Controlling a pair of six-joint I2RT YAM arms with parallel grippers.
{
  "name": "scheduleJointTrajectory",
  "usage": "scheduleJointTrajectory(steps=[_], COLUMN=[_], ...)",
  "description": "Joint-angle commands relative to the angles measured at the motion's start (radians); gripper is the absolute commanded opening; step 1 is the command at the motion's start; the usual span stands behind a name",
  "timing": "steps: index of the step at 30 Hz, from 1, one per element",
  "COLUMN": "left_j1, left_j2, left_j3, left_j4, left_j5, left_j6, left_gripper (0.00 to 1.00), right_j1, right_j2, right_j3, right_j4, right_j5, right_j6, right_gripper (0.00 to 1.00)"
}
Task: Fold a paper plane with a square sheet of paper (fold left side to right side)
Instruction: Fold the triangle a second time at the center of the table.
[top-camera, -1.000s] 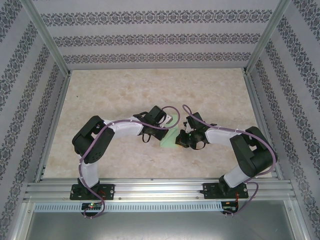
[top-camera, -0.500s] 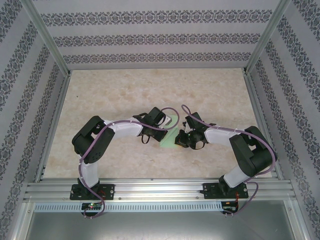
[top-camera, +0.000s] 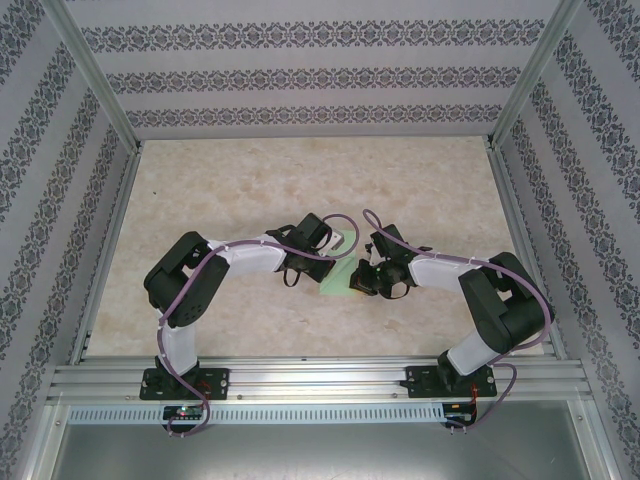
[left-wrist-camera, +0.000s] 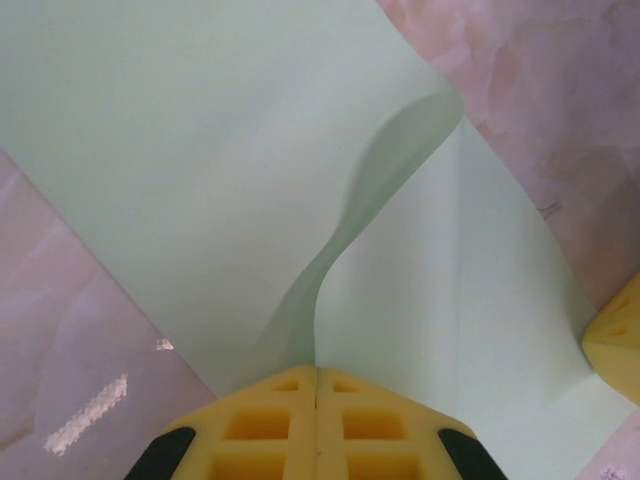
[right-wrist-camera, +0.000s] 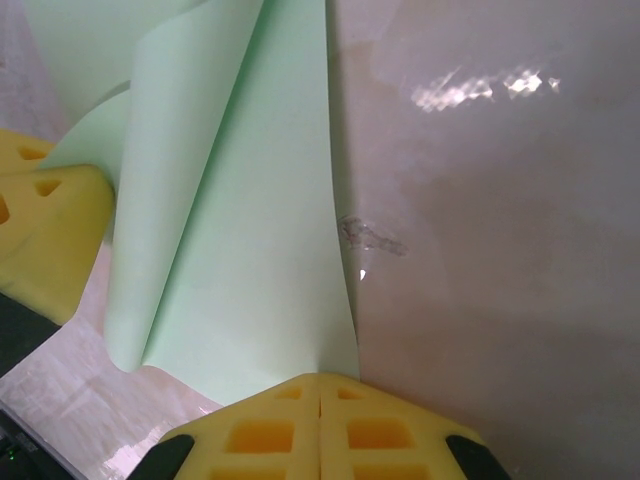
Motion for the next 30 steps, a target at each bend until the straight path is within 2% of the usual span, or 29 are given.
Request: scheduleJointTrajectory(steps=[1,30], left_j1=[0.013,0.013], left_j2=[-0.048,0.035], left_j3=[-0.002,0.022], left_j4=[0.000,0.002], left_j5=[-0.017,-0.020], left_j6=[0.017,0.020], left_gripper=[0.01,0.01], right_j1=[0.018,0.018], right_j2=[0.039,0.038], right_j3=[0.001,0.010], right_j4=[-0.057,-0.069], right_j5=[0.047,0.044], right_j6=[-0.019,-0.025], right_gripper=[0.07,0.08])
